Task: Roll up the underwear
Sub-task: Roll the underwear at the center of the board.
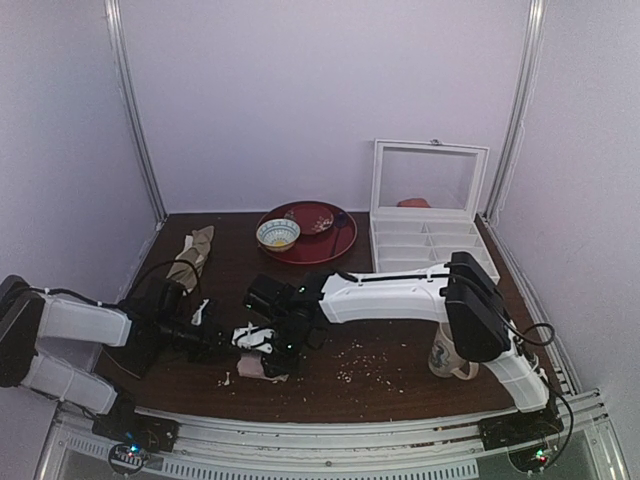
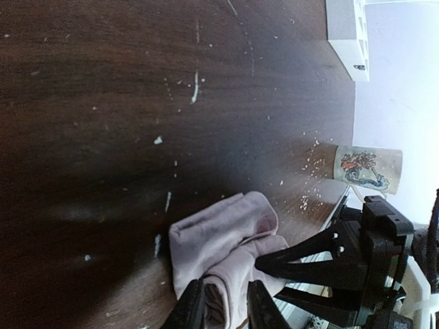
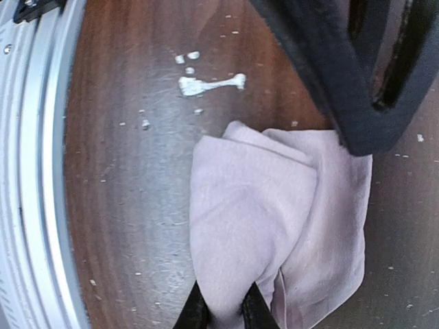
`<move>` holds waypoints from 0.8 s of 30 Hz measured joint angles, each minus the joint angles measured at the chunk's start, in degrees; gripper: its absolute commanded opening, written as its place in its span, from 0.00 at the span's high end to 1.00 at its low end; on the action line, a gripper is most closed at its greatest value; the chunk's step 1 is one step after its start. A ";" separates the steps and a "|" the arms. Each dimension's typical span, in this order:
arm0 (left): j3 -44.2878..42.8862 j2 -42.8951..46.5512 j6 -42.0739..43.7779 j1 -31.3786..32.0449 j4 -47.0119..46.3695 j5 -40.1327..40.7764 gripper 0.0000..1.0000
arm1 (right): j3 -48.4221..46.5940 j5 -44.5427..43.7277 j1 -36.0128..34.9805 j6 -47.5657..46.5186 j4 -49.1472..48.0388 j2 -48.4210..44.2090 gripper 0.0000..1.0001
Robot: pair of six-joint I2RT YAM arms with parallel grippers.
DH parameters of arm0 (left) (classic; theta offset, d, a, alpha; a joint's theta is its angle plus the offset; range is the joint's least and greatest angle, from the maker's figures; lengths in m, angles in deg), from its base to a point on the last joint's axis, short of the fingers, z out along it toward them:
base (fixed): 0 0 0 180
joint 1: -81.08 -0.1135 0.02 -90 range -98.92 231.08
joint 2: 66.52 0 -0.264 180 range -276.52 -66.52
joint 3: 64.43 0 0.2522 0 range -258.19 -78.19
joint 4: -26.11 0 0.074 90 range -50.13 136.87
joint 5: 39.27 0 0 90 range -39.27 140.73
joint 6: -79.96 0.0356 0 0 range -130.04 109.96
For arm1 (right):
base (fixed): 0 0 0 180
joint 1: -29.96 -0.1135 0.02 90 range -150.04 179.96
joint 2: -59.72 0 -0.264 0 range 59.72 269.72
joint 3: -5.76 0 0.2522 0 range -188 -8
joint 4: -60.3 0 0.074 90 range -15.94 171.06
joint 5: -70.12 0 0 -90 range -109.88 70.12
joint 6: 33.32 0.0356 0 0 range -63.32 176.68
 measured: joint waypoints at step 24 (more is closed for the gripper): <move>1.18 0.33 0.50 0.00 4.44 2.97 0.82 | -10.54 21.11 3.63 5.11 9.20 8.20 1.00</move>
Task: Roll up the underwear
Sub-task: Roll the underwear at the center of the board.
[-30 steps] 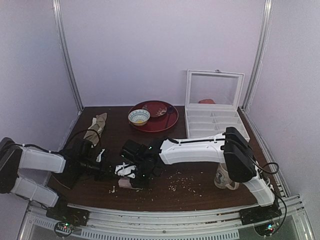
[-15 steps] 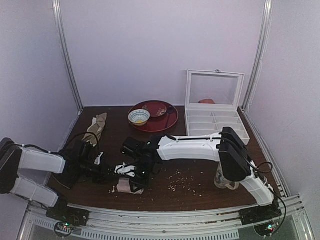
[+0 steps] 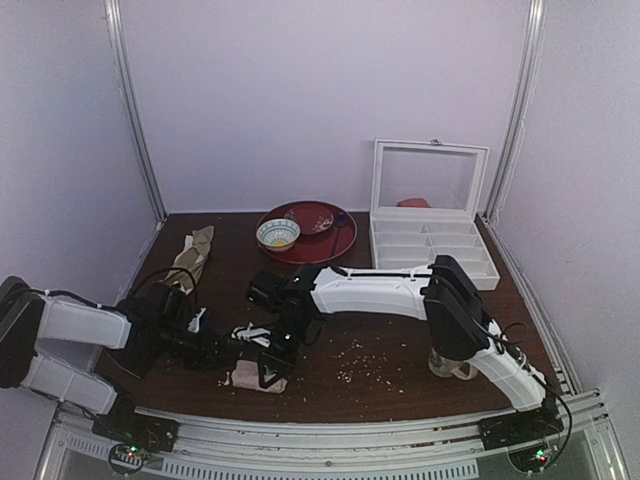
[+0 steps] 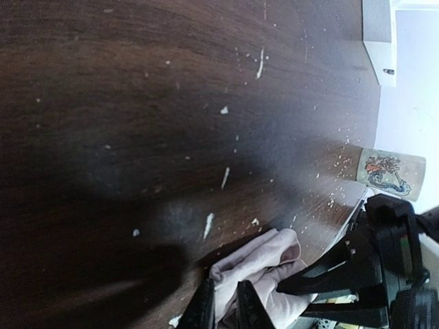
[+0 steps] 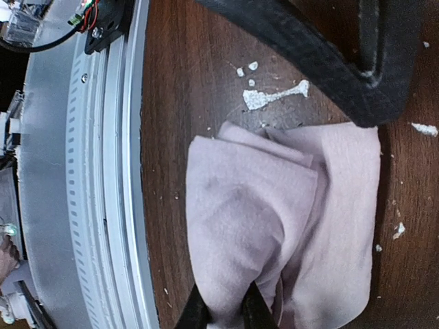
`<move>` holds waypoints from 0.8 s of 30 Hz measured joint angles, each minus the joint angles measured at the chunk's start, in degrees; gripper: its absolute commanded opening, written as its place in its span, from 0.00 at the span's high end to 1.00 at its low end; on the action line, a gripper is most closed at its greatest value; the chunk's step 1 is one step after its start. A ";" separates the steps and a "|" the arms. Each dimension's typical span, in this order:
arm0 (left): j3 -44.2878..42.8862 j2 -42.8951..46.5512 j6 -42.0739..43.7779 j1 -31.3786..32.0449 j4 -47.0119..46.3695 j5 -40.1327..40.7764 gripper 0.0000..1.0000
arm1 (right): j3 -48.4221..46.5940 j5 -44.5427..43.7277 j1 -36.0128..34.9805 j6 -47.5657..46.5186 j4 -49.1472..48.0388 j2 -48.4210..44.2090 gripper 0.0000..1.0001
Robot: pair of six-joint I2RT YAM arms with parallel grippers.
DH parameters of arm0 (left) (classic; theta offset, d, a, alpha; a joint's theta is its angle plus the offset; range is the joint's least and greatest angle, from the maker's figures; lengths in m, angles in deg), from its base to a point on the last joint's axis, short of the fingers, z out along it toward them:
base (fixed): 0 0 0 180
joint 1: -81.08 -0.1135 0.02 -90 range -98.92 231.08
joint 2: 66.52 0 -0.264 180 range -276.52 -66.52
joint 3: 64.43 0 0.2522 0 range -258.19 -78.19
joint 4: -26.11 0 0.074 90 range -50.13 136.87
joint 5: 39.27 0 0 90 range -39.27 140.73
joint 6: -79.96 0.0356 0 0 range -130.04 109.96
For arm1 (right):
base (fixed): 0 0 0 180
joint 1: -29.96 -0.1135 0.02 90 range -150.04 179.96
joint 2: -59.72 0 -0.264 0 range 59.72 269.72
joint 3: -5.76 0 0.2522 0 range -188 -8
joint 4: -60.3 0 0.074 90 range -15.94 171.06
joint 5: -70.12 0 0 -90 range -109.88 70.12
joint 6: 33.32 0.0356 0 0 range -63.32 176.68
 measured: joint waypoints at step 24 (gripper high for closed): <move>0.07 4.83 1.86 0.55 3.89 -0.90 0.71 | -1.75 18.53 5.20 14.12 -1.27 5.55 1.00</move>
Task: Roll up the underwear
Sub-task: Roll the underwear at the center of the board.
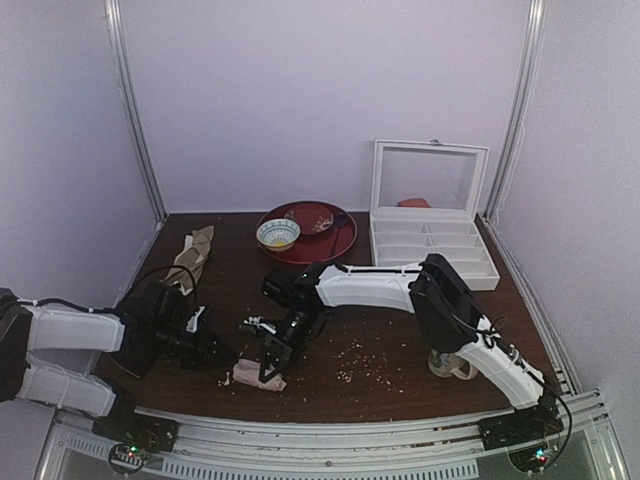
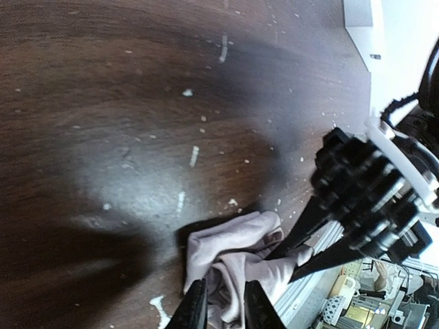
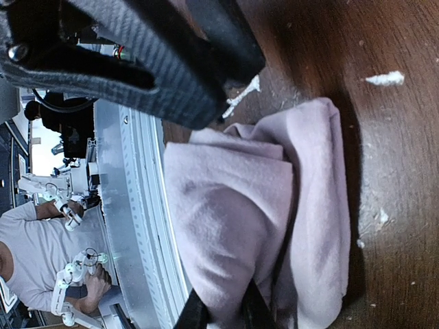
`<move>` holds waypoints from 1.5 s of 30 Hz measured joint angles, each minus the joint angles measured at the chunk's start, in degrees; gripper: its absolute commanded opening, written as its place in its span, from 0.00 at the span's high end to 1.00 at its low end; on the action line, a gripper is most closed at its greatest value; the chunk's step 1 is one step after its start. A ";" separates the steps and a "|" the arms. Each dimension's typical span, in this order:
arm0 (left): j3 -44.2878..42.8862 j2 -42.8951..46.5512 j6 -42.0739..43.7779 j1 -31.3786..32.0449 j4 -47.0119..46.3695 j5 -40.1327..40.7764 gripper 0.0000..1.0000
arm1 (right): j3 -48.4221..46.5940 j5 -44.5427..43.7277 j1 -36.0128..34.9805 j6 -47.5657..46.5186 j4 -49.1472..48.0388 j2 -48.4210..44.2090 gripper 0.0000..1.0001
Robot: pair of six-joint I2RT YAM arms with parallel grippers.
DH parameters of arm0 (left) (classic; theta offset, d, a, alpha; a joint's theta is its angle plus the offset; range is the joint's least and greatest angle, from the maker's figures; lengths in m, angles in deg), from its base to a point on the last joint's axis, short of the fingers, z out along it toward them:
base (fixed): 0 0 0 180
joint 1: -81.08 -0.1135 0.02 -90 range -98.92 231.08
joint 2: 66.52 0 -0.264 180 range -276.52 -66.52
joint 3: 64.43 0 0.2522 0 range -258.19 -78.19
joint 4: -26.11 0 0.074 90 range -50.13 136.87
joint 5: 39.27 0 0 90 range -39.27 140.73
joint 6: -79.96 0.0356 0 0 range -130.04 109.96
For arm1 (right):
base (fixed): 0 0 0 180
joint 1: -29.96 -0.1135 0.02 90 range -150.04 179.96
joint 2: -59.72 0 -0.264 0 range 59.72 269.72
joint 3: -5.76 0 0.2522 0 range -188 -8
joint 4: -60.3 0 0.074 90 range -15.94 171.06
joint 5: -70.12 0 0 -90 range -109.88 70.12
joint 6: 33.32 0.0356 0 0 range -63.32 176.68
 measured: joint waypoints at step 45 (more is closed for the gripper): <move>1.16 -2.67 -1.29 8.15 -2.38 0.74 0.56 | -0.02 -0.68 0.00 -0.04 0.11 0.00 1.00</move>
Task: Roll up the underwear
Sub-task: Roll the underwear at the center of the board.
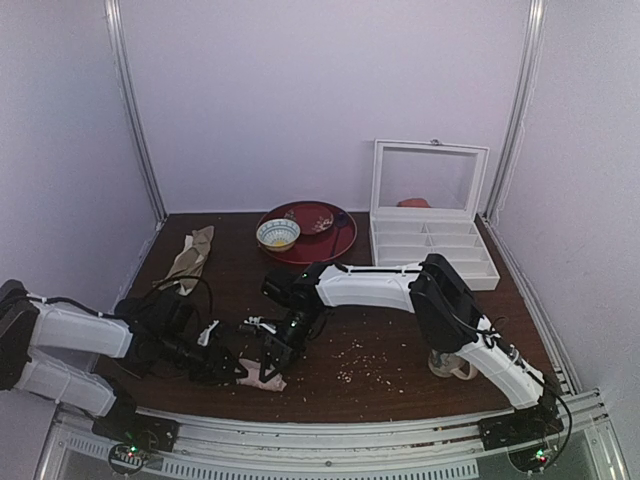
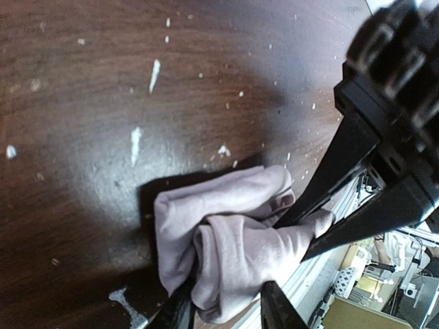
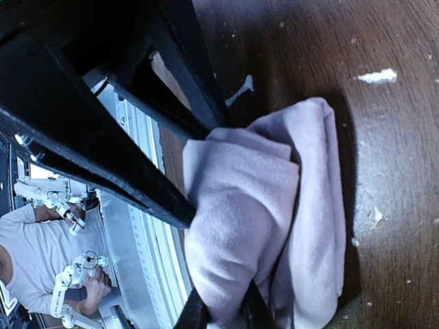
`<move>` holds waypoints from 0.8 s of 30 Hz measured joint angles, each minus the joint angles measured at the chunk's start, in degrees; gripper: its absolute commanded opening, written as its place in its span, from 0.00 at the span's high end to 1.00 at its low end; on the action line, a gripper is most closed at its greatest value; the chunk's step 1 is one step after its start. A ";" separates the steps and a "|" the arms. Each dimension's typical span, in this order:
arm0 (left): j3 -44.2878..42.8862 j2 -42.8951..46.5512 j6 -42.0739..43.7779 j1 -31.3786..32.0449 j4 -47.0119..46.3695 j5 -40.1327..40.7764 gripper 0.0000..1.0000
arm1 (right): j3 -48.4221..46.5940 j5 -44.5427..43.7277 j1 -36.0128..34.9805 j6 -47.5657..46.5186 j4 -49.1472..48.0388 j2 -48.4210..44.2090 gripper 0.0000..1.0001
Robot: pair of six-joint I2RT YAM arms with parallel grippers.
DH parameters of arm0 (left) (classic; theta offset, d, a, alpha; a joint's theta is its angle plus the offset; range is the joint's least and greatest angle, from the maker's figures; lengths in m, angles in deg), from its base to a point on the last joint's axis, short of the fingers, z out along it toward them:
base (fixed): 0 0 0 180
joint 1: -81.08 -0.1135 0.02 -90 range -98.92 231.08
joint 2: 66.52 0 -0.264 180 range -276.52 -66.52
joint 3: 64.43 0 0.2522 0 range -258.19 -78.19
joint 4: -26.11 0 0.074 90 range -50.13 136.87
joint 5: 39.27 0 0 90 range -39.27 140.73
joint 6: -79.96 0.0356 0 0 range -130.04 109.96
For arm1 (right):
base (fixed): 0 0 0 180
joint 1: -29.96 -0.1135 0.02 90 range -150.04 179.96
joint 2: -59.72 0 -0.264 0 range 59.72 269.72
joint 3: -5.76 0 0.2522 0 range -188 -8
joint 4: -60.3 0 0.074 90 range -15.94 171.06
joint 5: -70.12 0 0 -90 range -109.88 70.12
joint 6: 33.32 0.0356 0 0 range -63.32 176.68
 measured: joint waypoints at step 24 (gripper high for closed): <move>-2.86 -5.03 0.44 0.22 -1.75 -0.66 1.00 | 10.05 -8.74 -0.15 -0.52 -6.14 -7.32 0.78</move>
